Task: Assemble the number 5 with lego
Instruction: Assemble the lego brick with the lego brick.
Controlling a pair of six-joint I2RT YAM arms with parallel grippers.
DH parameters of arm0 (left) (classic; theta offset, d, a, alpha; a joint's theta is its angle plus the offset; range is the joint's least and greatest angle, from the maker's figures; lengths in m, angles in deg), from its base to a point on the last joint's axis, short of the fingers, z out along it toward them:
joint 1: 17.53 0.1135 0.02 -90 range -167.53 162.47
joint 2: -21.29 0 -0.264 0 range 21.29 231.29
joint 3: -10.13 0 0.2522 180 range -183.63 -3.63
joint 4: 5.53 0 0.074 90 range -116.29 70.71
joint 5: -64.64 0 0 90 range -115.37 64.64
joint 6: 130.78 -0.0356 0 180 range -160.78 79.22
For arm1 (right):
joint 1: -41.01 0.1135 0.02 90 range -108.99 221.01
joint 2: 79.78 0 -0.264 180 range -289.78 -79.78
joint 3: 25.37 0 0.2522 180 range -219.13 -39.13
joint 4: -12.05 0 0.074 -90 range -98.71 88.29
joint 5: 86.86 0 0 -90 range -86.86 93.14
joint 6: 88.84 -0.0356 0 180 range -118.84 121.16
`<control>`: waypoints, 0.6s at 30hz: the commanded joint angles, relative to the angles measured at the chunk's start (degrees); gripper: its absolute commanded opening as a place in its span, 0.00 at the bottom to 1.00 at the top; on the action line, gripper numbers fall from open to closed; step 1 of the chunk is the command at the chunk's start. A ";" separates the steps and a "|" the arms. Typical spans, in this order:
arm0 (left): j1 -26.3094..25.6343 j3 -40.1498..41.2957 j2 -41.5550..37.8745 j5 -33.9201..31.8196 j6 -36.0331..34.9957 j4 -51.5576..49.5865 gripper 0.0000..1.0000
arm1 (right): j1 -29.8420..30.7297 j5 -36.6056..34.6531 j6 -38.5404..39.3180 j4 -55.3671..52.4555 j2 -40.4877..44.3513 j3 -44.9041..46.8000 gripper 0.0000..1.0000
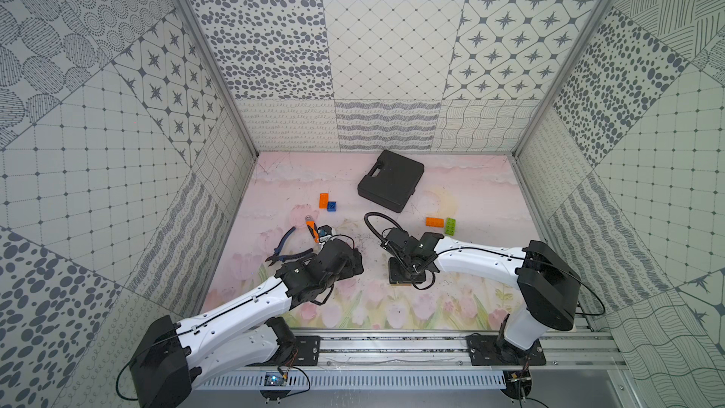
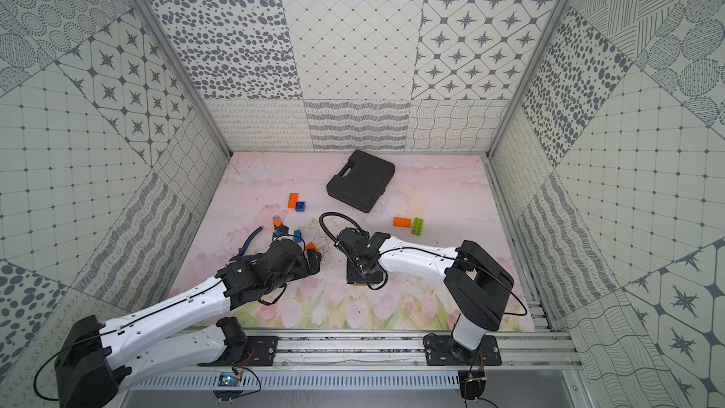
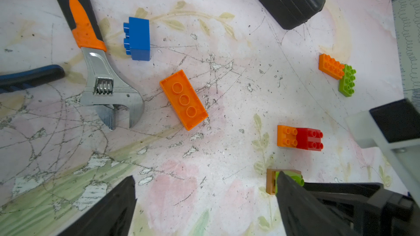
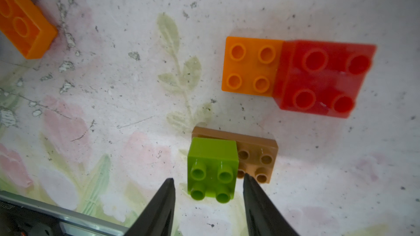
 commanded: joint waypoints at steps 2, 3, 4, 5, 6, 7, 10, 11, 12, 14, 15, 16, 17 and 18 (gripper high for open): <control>0.89 0.37 -0.18 -0.73 0.83 0.17 1.00 | 0.36 -0.10 -0.40 0.85 -1.67 -1.33 0.48; 0.86 0.40 -0.20 -0.73 0.84 0.18 1.00 | 0.43 -0.11 -0.40 0.85 -1.81 -1.45 0.46; 0.93 0.45 -0.25 -0.80 0.80 0.09 1.00 | 0.40 -0.05 -0.35 0.85 -1.98 -1.56 0.46; 0.90 0.46 -0.20 -0.82 0.76 0.00 1.00 | 0.39 -0.12 -0.32 0.78 -2.16 -1.69 0.45; 0.92 0.41 -0.27 -0.90 0.77 -0.01 1.00 | 0.41 -0.15 -0.32 0.77 -2.30 -1.74 0.45; 0.86 0.48 -0.29 -0.97 0.83 0.00 1.00 | 0.36 -0.08 -0.32 0.70 -2.45 -1.82 0.45; 0.90 0.45 -0.17 -0.94 0.87 -0.02 1.00 | 0.36 0.01 -0.23 0.42 -2.73 -1.94 0.42; 0.91 0.42 -0.16 -0.91 0.85 0.09 1.00 | 0.39 0.02 -0.23 0.45 -2.74 -2.00 0.41; 0.89 0.42 -0.03 -0.82 0.86 0.09 1.00 | 0.44 0.01 -0.23 0.41 -2.74 -1.94 0.41; 0.88 0.42 0.10 -0.82 0.87 0.09 1.00 | 0.36 -0.08 -0.15 0.09 -2.74 -2.26 0.42; 0.90 0.44 0.06 -0.82 0.88 0.08 1.00 | 0.41 0.02 -0.10 -0.03 -2.82 -2.40 0.42; 0.88 0.48 0.10 -0.74 0.91 0.09 1.00 | 0.41 0.05 -0.10 -0.18 -2.83 -2.52 0.45; 0.89 0.42 0.14 -0.73 0.87 0.09 1.00 | 0.37 0.24 -0.05 -0.05 -2.83 -2.53 0.46; 0.85 0.43 0.11 -0.73 0.88 0.09 1.00 | 0.39 0.33 -0.05 0.01 -2.89 -2.48 0.49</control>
